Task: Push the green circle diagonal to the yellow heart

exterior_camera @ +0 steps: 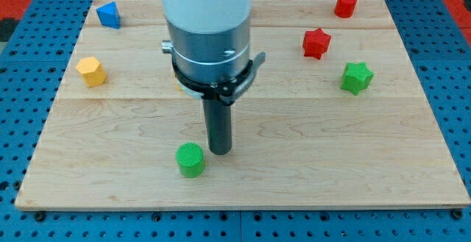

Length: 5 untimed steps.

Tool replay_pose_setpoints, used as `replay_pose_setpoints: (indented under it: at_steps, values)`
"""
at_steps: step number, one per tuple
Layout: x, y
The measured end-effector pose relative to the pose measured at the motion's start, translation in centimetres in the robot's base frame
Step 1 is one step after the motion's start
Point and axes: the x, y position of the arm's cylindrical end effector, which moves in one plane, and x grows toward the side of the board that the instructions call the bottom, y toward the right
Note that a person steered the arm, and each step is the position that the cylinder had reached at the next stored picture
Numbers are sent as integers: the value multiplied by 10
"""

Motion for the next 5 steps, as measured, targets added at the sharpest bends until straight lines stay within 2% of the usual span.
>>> replay_pose_setpoints:
  at_steps: [1,2,3,4,5]
  values:
    - [12,-49]
    - [22,-44]
    - [23,11]
    - [52,7]
    - [69,-36]
